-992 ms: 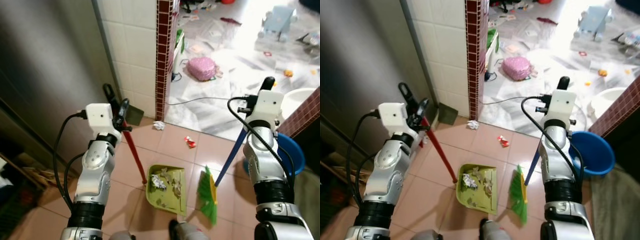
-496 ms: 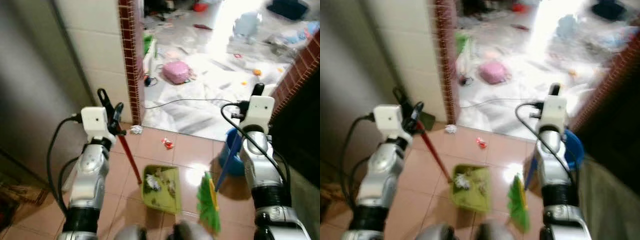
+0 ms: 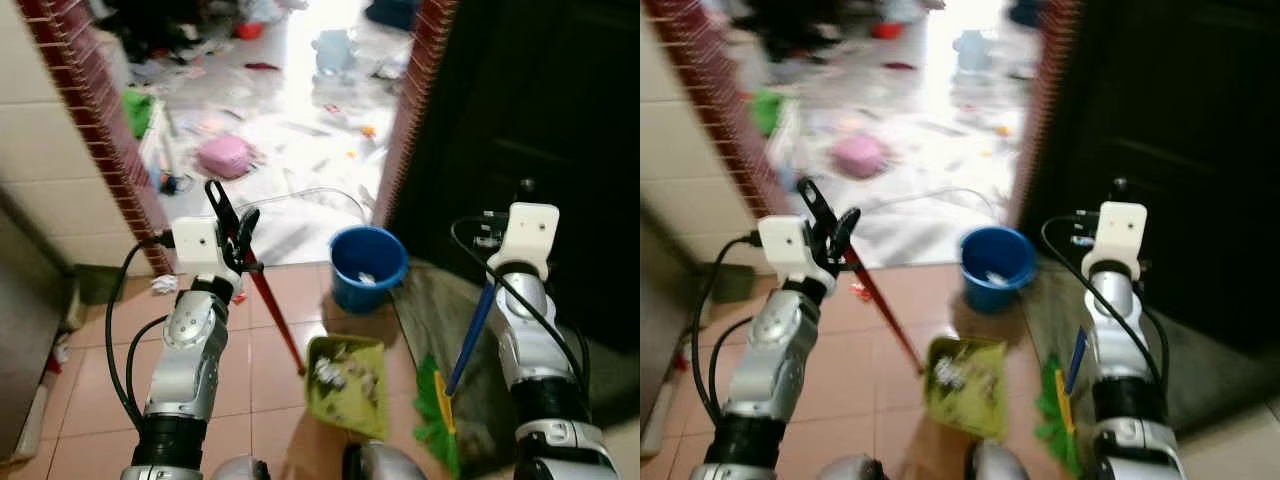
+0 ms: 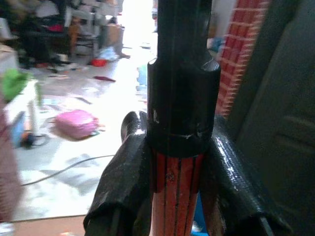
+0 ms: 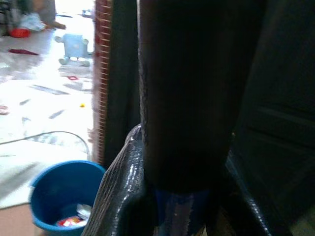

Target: Sweep floor

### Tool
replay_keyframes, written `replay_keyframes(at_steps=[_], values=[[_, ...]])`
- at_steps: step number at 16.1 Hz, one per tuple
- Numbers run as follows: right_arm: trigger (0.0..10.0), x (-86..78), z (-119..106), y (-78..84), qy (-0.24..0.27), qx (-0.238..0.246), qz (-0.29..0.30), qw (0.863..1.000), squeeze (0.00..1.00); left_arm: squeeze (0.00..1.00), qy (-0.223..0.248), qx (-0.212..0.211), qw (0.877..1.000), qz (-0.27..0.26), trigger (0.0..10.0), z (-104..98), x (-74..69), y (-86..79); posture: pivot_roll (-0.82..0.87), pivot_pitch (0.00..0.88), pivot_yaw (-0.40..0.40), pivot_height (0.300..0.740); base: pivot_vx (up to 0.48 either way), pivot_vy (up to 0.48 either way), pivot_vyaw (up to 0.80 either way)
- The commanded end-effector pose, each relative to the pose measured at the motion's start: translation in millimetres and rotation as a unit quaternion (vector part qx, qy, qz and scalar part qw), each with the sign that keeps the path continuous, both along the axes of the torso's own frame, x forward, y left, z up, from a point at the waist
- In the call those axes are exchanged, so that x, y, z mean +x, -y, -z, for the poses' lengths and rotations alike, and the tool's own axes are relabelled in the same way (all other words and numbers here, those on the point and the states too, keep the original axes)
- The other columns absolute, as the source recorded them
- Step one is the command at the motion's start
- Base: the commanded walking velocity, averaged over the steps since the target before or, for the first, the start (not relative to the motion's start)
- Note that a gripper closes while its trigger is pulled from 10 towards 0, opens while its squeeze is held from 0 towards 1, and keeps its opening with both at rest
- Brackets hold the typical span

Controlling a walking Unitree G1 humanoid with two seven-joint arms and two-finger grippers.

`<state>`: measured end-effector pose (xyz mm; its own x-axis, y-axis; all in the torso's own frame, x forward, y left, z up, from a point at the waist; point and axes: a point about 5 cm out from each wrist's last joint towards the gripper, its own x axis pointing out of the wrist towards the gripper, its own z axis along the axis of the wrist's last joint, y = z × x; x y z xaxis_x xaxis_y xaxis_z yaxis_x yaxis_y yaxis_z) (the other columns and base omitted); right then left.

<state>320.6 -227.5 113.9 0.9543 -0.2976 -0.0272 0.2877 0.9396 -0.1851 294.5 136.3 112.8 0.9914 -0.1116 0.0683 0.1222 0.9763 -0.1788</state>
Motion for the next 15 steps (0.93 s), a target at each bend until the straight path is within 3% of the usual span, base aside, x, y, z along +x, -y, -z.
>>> replay_keyframes(at_steps=[1, 4, 15], values=[[10.0, 2.6, -6.4, -3.3, 0.010, -0.004, -0.011, 1.000, 0.00, 0.00, 0.033, 0.009, 0.999, -0.018, 10.0, -16.3, 5.8, -8.3, -0.10, 0.000, 0.029, 0.740, 0.000, 0.000, 0.00], [10.0, 3.7, -7.1, -3.3, 0.008, -0.007, -0.016, 1.000, 0.00, 0.00, 0.038, 0.001, 0.999, -0.026, 10.0, -19.7, 8.6, -12.6, -0.10, 0.000, 0.024, 0.740, 0.000, 0.127, 0.00], [10.0, 3.7, -6.2, -6.0, 0.007, -0.006, -0.022, 1.000, 0.00, 0.00, 0.035, -0.017, 0.999, -0.036, 10.0, -21.1, 11.4, -15.4, -0.11, 0.000, 0.023, 0.740, 0.000, 0.480, 0.00]])
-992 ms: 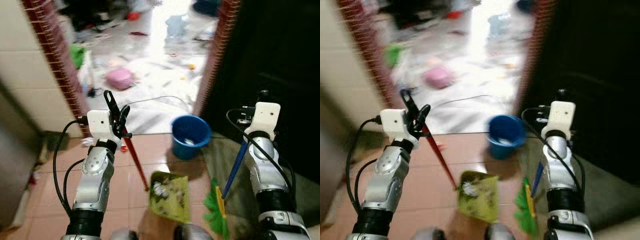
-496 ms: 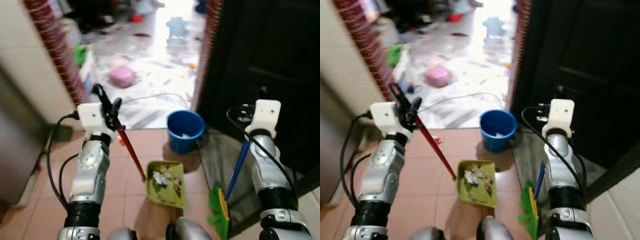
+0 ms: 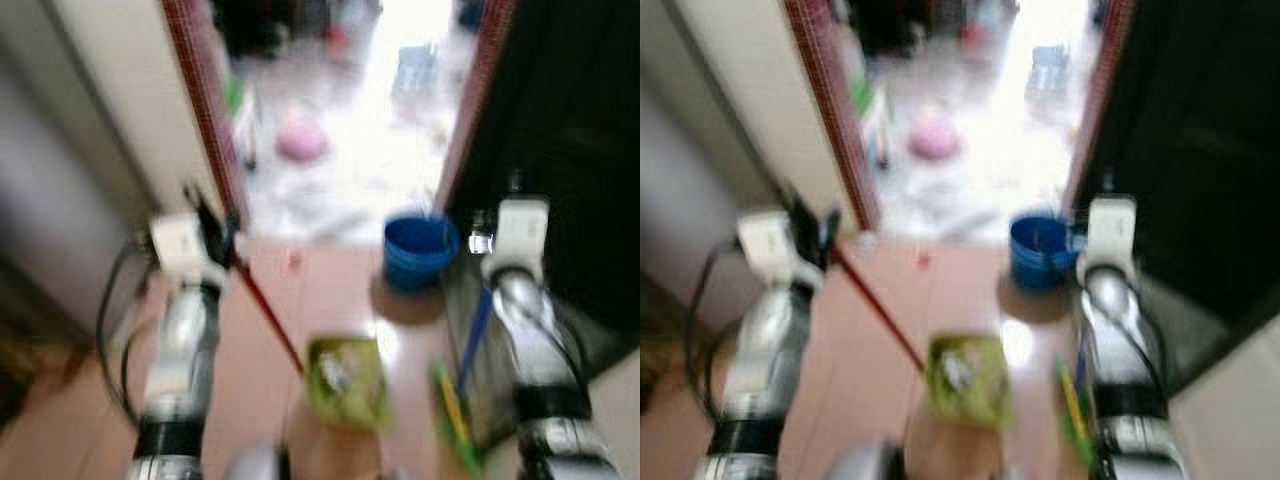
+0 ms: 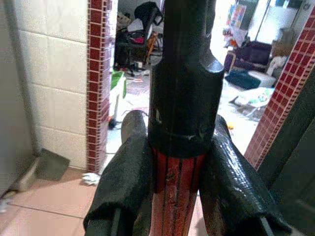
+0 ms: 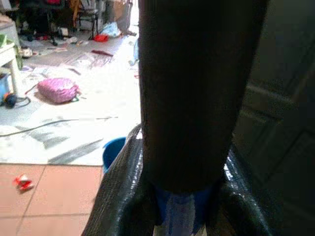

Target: Sweep floor

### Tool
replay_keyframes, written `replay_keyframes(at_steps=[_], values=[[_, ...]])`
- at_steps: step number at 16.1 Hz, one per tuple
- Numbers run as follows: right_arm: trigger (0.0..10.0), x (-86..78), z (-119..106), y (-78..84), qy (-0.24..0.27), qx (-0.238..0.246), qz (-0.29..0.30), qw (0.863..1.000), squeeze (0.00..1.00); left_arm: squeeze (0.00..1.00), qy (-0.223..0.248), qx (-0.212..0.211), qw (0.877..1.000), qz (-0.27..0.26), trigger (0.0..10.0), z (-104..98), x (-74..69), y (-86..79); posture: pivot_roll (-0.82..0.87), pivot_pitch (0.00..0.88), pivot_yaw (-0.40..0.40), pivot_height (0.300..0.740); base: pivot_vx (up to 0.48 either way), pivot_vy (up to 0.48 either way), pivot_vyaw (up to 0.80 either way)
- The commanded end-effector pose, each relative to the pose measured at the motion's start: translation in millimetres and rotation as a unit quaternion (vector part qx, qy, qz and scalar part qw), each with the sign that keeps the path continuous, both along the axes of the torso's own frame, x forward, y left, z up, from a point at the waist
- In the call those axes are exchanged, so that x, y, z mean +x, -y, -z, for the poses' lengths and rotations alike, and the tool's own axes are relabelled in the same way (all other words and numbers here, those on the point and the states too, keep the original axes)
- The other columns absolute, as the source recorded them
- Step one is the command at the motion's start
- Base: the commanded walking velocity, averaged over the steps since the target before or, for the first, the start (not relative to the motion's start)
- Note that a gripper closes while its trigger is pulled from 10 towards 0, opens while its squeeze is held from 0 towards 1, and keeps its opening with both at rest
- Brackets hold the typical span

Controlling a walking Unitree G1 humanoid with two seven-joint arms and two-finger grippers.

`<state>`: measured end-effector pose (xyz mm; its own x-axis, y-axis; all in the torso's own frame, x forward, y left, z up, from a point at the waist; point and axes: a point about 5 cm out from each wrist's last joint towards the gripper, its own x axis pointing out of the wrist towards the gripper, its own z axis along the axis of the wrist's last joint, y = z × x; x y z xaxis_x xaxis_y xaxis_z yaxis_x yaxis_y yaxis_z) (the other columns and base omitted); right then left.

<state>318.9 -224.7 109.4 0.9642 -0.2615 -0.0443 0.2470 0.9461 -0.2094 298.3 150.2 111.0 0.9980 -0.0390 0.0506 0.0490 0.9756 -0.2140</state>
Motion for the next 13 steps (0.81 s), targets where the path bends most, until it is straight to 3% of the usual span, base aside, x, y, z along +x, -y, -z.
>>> replay_keyframes(at_steps=[1, 3, 8, 13], values=[[10.0, 5.3, -10.8, -3.3, 0.019, 0.004, -0.003, 1.000, 0.00, 0.00, 0.046, 0.003, 0.999, -0.002, 10.0, -23.0, 7.6, -1.5, -0.11, 0.000, 0.023, 0.740, 0.000, 0.480, 0.00], [10.0, 5.3, -11.3, -3.3, 0.020, 0.003, -0.004, 1.000, 0.00, 0.00, 0.050, 0.000, 0.999, -0.003, 10.0, -24.0, 8.1, -0.5, -0.11, 0.000, 0.023, 0.740, 0.000, 0.480, 0.00], [10.0, 4.5, -11.0, -3.7, 0.022, 0.002, -0.002, 1.000, 0.00, 0.00, 0.053, 0.002, 0.999, 0.007, 10.0, -23.5, 5.7, 2.7, -0.11, 0.000, 0.023, 0.740, 0.000, 0.000, 0.00], [10.0, 5.4, -10.1, -2.8, 0.020, -0.001, 0.001, 1.000, 0.00, 0.00, 0.069, -0.009, 0.998, -0.005, 10.0, -32.5, 8.9, -0.4, -0.11, 0.000, 0.022, 0.740, 0.000, 0.000, -0.69]])
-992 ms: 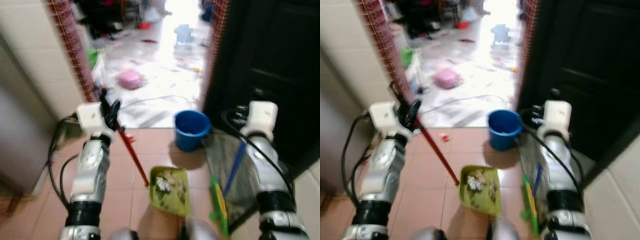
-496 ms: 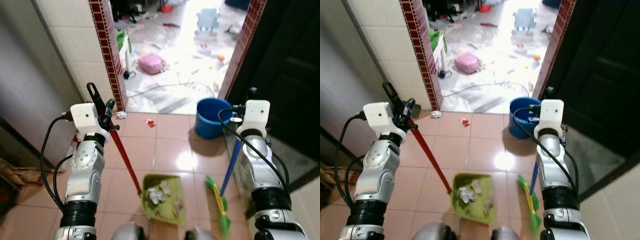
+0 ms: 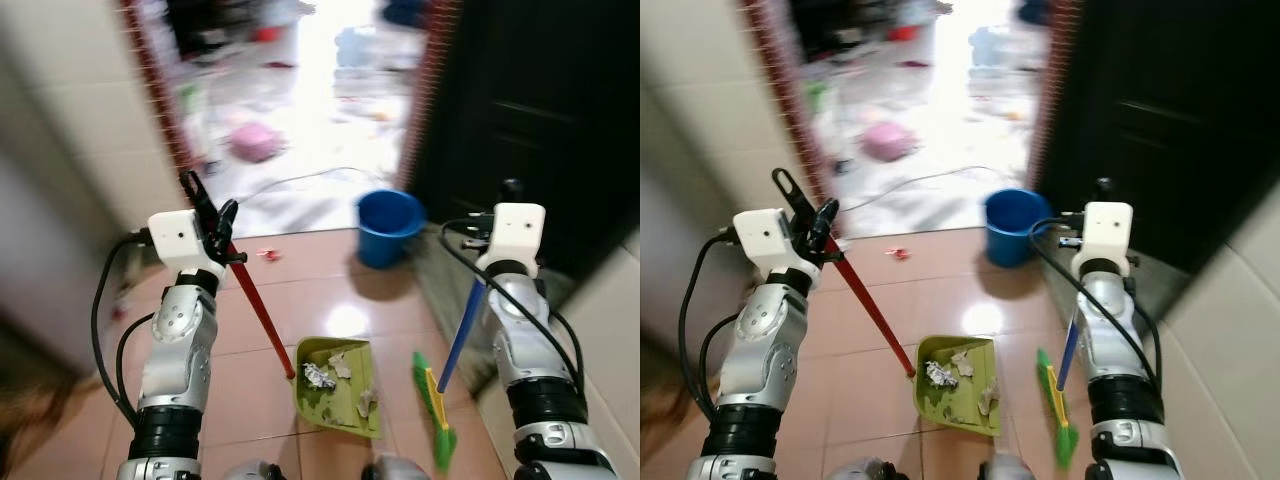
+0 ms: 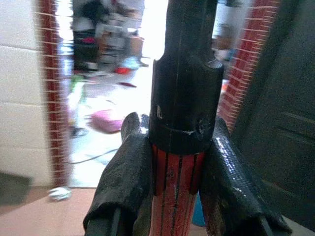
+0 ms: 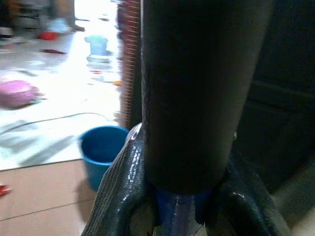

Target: Sweep floor

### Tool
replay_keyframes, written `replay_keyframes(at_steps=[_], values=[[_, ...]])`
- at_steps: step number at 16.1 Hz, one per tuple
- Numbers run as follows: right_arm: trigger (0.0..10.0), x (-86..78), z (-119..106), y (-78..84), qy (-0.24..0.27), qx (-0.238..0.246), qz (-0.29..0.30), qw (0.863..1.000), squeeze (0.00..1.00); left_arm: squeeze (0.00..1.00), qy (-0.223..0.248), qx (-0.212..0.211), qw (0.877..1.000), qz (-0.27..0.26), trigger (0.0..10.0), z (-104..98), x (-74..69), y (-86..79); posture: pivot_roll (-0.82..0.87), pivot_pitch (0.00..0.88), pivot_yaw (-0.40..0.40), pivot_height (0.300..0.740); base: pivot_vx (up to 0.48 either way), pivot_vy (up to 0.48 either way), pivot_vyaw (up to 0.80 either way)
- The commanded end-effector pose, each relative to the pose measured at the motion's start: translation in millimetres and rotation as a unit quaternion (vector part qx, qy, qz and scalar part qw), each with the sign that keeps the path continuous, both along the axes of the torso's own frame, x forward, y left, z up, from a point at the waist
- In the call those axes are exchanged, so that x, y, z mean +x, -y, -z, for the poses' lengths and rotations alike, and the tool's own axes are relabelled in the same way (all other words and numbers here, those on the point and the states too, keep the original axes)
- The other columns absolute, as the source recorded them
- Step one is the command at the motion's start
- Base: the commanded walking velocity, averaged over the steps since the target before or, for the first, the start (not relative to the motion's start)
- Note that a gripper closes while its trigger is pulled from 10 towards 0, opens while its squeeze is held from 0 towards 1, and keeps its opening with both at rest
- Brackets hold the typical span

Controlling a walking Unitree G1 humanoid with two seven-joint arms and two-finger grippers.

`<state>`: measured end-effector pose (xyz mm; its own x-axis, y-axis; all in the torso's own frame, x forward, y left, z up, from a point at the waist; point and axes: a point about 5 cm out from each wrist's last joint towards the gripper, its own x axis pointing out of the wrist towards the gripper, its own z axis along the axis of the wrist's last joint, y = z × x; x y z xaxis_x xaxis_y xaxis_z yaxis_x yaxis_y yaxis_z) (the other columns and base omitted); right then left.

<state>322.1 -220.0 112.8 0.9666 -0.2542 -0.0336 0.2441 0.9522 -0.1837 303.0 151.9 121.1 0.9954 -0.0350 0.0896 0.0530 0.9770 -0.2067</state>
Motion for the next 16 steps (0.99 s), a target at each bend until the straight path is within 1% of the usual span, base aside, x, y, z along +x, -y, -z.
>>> replay_keyframes(at_steps=[1, 3, 6, 7, 10, 12, 14, 16], values=[[10.0, 1.7, -5.8, 2.5, 0.009, -0.012, 0.006, 1.000, 0.00, 0.00, 0.055, -0.012, 0.998, -0.007, 10.0, -25.5, 4.7, -0.9, -0.11, 0.000, 0.023, 0.740, 0.000, 0.000, -0.58], [10.0, 0.2, -4.1, 1.8, 0.007, -0.013, 0.006, 1.000, 0.00, 0.00, 0.063, -0.013, 0.998, -0.013, 10.0, -30.6, 5.7, -5.6, -0.11, 0.000, 0.024, 0.740, 0.000, 0.000, -0.57], [10.0, -0.4, -3.6, 1.6, 0.006, -0.013, 0.007, 1.000, 0.00, 0.00, 0.068, -0.012, 0.997, -0.019, 10.0, -33.7, 6.9, -9.5, -0.10, 0.000, 0.025, 0.740, 0.252, 0.000, -0.51], [10.0, -0.6, -5.7, 2.8, 0.013, -0.011, 0.010, 1.000, 0.00, 0.00, 0.064, -0.007, 0.998, -0.024, 10.0, -32.4, 7.8, -12.2, -0.10, 0.000, 0.026, 0.740, 0.251, 0.000, -0.46], [10.0, 1.2, -14.7, 3.5, 0.024, -0.009, 0.012, 1.000, 0.00, 0.00, 0.039, 0.012, 0.998, -0.039, 10.0, -18.8, 7.4, -16.8, -0.11, 0.000, 0.031, 0.740, 0.000, 0.000, 0.00], [10.0, 5.2, -18.7, -0.2, 0.024, 0.020, 0.006, 1.000, 0.00, 0.00, 0.017, 0.025, 0.999, -0.041, 10.0, -3.6, 7.8, -17.6, -0.11, 0.000, 0.028, 0.740, 0.000, 0.000, 0.00], [10.0, 8.7, -25.5, -5.0, 0.031, 0.036, -0.008, 0.999, 0.00, 0.00, 0.003, 0.031, 0.999, -0.043, 10.0, 5.8, 8.7, -16.8, -0.12, 0.000, 0.025, 0.740, 0.000, 0.000, 0.00], [10.0, 13.6, -34.2, -7.7, 0.039, 0.056, -0.025, 0.997, 0.00, 0.00, -0.020, 0.041, 0.998, -0.039, 10.0, 19.3, 10.3, -11.4, -0.13, 0.000, 0.021, 0.740, 0.000, 0.000, 0.00]])
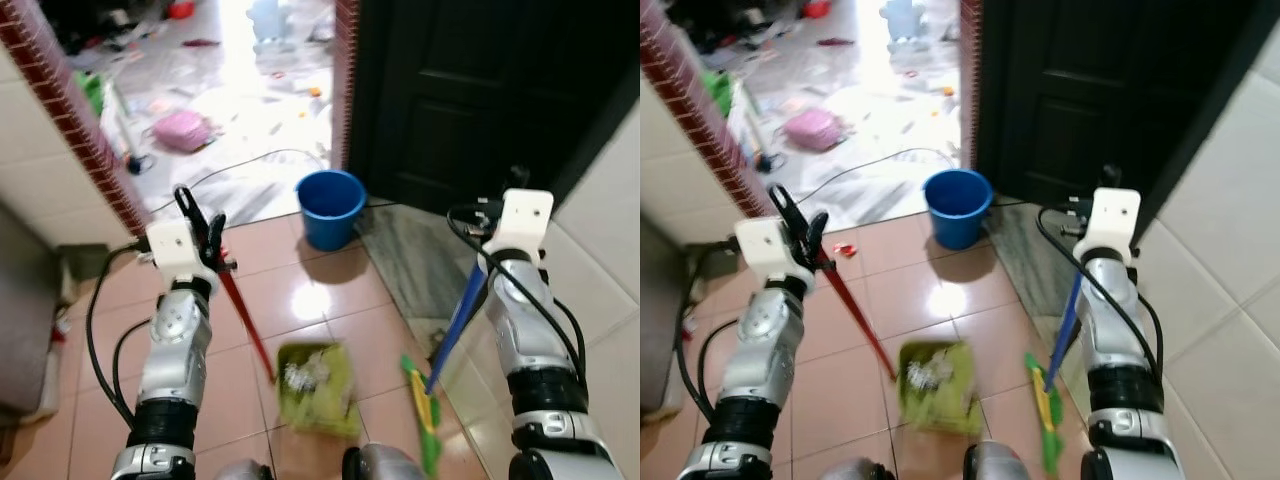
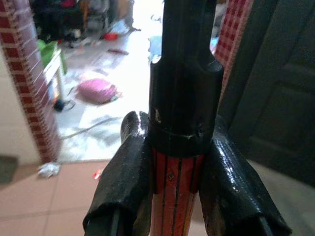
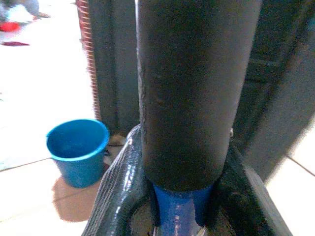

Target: Sweep floor

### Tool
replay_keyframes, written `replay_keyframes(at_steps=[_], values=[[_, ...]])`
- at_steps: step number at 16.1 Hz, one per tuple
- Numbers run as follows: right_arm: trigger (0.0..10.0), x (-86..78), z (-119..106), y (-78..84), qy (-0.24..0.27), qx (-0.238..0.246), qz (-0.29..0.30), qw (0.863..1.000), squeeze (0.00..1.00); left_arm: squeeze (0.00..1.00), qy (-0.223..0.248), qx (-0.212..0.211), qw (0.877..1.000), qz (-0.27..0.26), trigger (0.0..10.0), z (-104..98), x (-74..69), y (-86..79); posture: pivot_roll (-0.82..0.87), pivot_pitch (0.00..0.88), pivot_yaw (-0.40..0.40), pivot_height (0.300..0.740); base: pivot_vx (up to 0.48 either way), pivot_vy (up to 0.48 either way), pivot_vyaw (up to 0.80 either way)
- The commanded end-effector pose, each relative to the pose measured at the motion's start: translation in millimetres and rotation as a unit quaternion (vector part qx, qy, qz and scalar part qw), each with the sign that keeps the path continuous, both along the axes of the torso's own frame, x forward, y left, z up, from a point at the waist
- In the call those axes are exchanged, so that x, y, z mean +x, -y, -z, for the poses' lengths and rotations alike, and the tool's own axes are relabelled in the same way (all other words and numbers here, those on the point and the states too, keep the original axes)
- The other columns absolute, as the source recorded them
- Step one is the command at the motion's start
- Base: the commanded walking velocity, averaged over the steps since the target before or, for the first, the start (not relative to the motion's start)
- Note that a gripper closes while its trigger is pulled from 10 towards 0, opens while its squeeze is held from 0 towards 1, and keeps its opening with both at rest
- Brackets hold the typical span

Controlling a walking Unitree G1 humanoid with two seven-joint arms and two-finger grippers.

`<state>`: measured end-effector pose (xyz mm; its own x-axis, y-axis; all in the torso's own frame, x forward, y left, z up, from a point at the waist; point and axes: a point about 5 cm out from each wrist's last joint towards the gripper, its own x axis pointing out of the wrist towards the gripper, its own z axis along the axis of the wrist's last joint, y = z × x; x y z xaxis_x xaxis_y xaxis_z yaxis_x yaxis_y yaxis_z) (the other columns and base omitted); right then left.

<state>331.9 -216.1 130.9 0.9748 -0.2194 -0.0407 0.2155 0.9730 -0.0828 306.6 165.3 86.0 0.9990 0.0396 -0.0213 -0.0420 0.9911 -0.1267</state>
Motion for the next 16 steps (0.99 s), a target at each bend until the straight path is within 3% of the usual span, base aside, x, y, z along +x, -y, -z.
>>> replay_keyframes(at_steps=[1, 4, 7, 8, 9, 13, 16], values=[[10.0, 5.7, -19.3, -3.2, 0.031, 0.015, -0.011, 0.999, 0.00, 0.00, 0.028, 0.005, 1.000, 0.004, 10.0, -9.9, 8.4, 6.1, -0.14, 0.000, 0.020, 0.740, 0.000, 0.000, 0.00], [10.0, 6.6, -19.9, -0.8, 0.017, 0.055, 0.002, 0.998, 0.00, 0.00, 0.019, 0.014, 1.000, 0.003, 10.0, -2.6, 11.5, 10.2, -0.15, 0.000, 0.019, 0.740, 0.000, 0.000, 0.00], [10.0, 10.1, -22.1, -4.1, -0.012, 0.143, 0.010, 0.990, 0.00, 0.00, 0.018, 0.032, 0.999, -0.012, 10.0, -0.7, 14.6, 10.5, -0.15, 0.000, 0.018, 0.740, 0.000, 0.000, 0.00], [10.0, 10.1, -22.1, -4.1, -0.012, 0.143, 0.010, 0.990, 0.00, 0.00, 0.018, 0.032, 0.999, -0.012, 10.0, -0.7, 14.6, 10.5, -0.15, 0.000, 0.018, 0.740, 0.000, 0.000, 0.00], [10.0, 15.3, -30.3, -7.9, -0.024, 0.186, 0.000, 0.982, 0.00, 0.00, 0.014, 0.049, 0.998, -0.032, 10.0, 0.9, 15.5, 8.4, -0.16, 0.000, 0.017, 0.740, 0.000, 0.000, 0.00], [10.0, 21.6, -41.5, -8.9, -0.024, 0.224, -0.006, 0.974, 0.00, 0.00, 0.012, 0.060, 0.997, -0.046, 10.0, 4.8, 16.8, 8.3, -0.16, 0.000, 0.012, 0.740, 0.000, 0.000, 0.00], [10.0, 22.4, -47.8, -12.6, -0.024, 0.293, -0.015, 0.956, 0.00, 0.00, 0.016, 0.059, 0.997, -0.046, 10.0, 6.5, 18.0, 10.5, -0.17, 0.000, 0.012, 0.740, 0.000, 0.000, 0.00]])
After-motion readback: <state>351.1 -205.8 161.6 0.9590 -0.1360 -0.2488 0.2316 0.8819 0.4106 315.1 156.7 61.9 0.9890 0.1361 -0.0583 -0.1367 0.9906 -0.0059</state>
